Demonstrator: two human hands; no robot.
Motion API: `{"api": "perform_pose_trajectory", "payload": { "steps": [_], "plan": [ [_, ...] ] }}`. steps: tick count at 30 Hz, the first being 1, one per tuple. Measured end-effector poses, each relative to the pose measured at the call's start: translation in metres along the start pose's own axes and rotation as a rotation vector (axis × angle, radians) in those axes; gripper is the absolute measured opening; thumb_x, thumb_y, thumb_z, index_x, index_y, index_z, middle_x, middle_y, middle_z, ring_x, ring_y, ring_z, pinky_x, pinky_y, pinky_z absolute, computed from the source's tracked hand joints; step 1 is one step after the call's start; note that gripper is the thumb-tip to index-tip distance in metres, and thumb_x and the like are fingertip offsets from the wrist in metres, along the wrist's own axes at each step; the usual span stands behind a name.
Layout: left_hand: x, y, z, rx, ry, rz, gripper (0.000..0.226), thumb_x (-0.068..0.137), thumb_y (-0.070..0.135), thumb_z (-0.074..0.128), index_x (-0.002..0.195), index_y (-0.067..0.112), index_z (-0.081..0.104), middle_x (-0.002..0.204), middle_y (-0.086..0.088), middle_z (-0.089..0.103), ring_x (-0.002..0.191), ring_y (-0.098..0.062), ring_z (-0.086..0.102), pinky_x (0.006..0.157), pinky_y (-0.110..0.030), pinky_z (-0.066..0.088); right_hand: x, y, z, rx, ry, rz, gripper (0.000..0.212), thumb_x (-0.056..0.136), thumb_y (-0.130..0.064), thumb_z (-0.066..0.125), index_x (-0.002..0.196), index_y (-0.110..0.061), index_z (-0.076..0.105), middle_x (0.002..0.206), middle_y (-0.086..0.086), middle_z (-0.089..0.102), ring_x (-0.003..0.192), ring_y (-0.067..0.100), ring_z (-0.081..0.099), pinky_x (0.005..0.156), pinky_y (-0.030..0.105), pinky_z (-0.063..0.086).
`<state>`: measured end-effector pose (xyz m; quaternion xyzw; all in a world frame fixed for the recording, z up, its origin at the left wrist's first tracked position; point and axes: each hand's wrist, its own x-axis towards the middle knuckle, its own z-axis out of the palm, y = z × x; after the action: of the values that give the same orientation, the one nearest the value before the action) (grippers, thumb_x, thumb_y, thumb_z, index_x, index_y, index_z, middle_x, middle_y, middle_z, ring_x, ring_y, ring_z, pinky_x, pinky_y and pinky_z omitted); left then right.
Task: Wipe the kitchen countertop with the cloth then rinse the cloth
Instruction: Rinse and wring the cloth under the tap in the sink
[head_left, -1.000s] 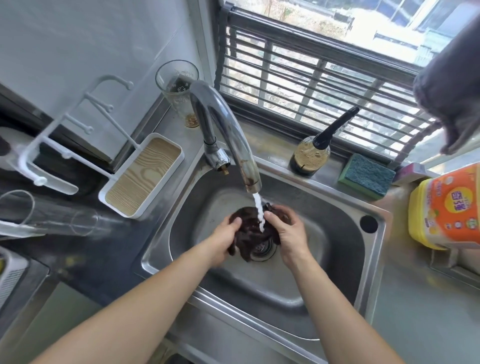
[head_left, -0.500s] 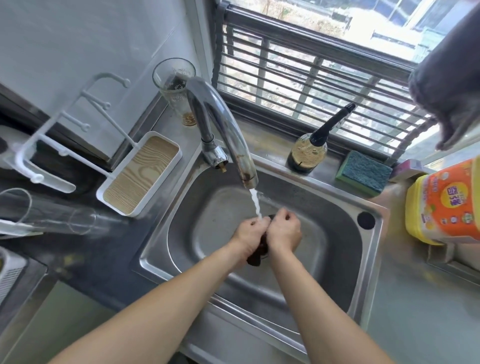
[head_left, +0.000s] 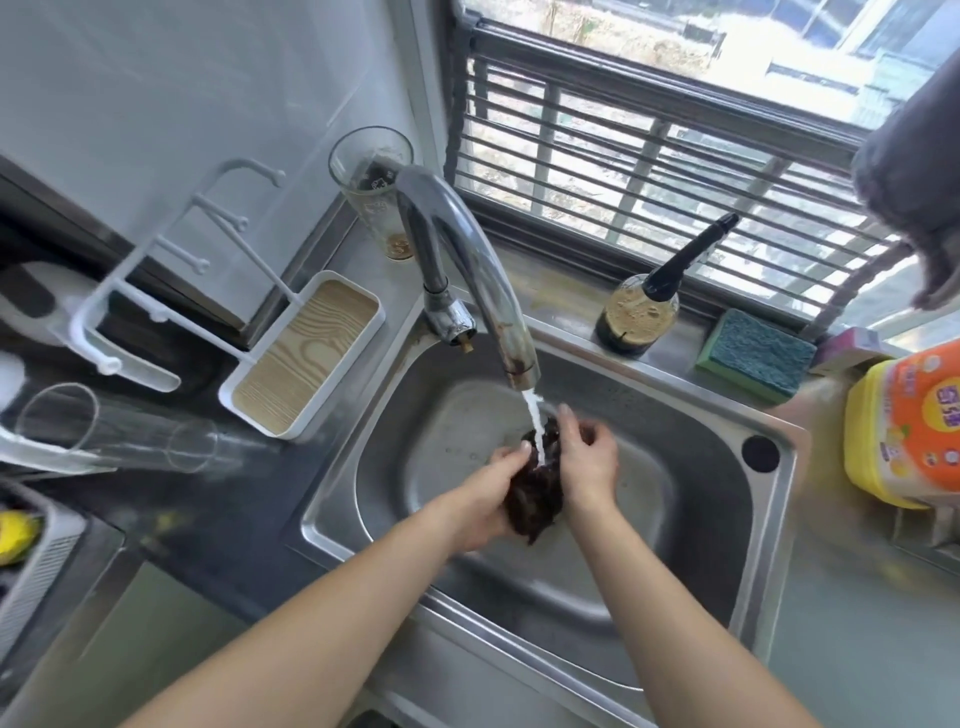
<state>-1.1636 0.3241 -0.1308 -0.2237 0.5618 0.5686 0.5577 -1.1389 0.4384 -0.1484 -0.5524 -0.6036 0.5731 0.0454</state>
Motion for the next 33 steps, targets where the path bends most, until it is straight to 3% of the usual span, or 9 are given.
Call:
{"api": "perform_pose_trajectory", "payload": {
  "steps": [2, 4, 7, 11, 17, 23, 26, 29, 33],
  "plan": [
    [0.003, 0.007, -0.008, -0.109, -0.014, -0.082, 0.058, 0.102, 0.064, 0.031, 0.115, 0.022, 0.068, 0.094, -0.002, 0.079, 0.087, -0.021, 0.074, 0.065, -0.034, 0.061, -0.007, -0.001, -0.001, 0.143, -0.183, -0.047, 0.029, 0.084, -0.029, 0.082, 0.101, -0.012, 0.067, 0.098, 0.008, 0.074, 0.094, 0.024, 0.07, 0.088, 0.036, 0.056],
    [0.006, 0.015, -0.015, -0.189, 0.038, -0.051, 0.073, 0.095, 0.075, 0.027, 0.12, 0.021, 0.07, 0.104, -0.008, 0.078, 0.094, -0.026, 0.073, 0.071, -0.039, 0.06, -0.015, -0.003, -0.008, 0.213, -0.472, -0.087, 0.033, 0.074, -0.018, 0.084, 0.102, -0.01, 0.07, 0.093, 0.005, 0.075, 0.086, 0.014, 0.07, 0.079, 0.023, 0.056],
    [0.009, 0.024, -0.02, -0.237, 0.195, 0.082, 0.073, 0.074, 0.074, 0.068, 0.109, 0.01, 0.073, 0.099, -0.014, 0.077, 0.089, -0.03, 0.073, 0.075, -0.041, 0.06, -0.026, -0.005, -0.016, 0.182, -0.698, -0.128, 0.026, 0.075, -0.027, 0.076, 0.088, -0.005, 0.074, 0.087, 0.005, 0.074, 0.081, 0.012, 0.067, 0.075, 0.017, 0.052],
    [0.013, 0.024, -0.017, -0.339, 0.325, 0.227, 0.025, 0.077, 0.008, 0.069, 0.1, 0.004, 0.063, 0.09, -0.018, 0.07, 0.07, -0.028, 0.07, 0.063, -0.034, 0.06, -0.025, 0.004, -0.004, 0.26, -0.336, 0.057, 0.037, 0.092, -0.033, 0.066, 0.098, 0.002, 0.071, 0.089, 0.009, 0.077, 0.087, 0.023, 0.07, 0.083, 0.035, 0.056],
    [0.005, 0.02, 0.0, -0.49, 0.119, 0.228, 0.044, 0.082, 0.012, 0.045, 0.123, 0.013, 0.06, 0.115, -0.017, 0.066, 0.095, -0.031, 0.065, 0.085, -0.04, 0.054, -0.033, 0.014, -0.002, 0.553, -0.55, 0.488, 0.043, 0.099, -0.051, 0.054, 0.117, -0.017, 0.074, 0.117, 0.014, 0.075, 0.105, 0.029, 0.072, 0.094, 0.043, 0.056],
    [0.015, 0.025, -0.01, 0.223, 0.262, 0.26, 0.024, 0.068, 0.036, 0.052, 0.08, 0.02, 0.066, 0.101, -0.002, 0.068, 0.101, -0.018, 0.058, 0.089, -0.03, 0.047, -0.023, 0.015, -0.002, 0.119, -0.037, 0.172, 0.02, 0.088, -0.025, 0.052, 0.075, -0.018, 0.066, 0.076, 0.004, 0.069, 0.076, 0.023, 0.063, 0.072, 0.035, 0.056],
    [0.015, 0.022, -0.017, 0.074, 0.08, 0.038, 0.027, 0.082, 0.038, 0.06, 0.097, 0.019, 0.071, 0.101, -0.012, 0.071, 0.1, -0.028, 0.066, 0.089, -0.05, 0.058, -0.026, 0.003, -0.009, 0.28, -0.178, -0.029, 0.019, 0.095, -0.007, 0.047, 0.082, -0.006, 0.062, 0.075, 0.004, 0.062, 0.067, 0.01, 0.056, 0.061, 0.019, 0.048],
    [0.012, 0.023, -0.013, 0.001, -0.015, 0.041, 0.036, 0.091, 0.049, 0.058, 0.095, 0.018, 0.075, 0.095, -0.01, 0.076, 0.09, -0.025, 0.072, 0.081, -0.037, 0.061, -0.023, 0.008, -0.008, 0.157, -0.285, -0.117, 0.026, 0.092, -0.02, 0.054, 0.081, 0.0, 0.065, 0.077, 0.003, 0.068, 0.071, 0.01, 0.06, 0.068, 0.026, 0.049],
    [0.03, 0.018, -0.008, 0.08, 0.299, 0.35, 0.028, 0.085, 0.039, 0.073, 0.096, 0.014, 0.068, 0.099, -0.014, 0.076, 0.089, -0.028, 0.072, 0.087, -0.042, 0.058, -0.028, 0.019, -0.006, -0.21, 0.042, -0.113, 0.023, 0.096, -0.035, 0.06, 0.083, -0.016, 0.065, 0.078, 0.0, 0.069, 0.081, 0.024, 0.065, 0.075, 0.033, 0.046]
  ]
}}
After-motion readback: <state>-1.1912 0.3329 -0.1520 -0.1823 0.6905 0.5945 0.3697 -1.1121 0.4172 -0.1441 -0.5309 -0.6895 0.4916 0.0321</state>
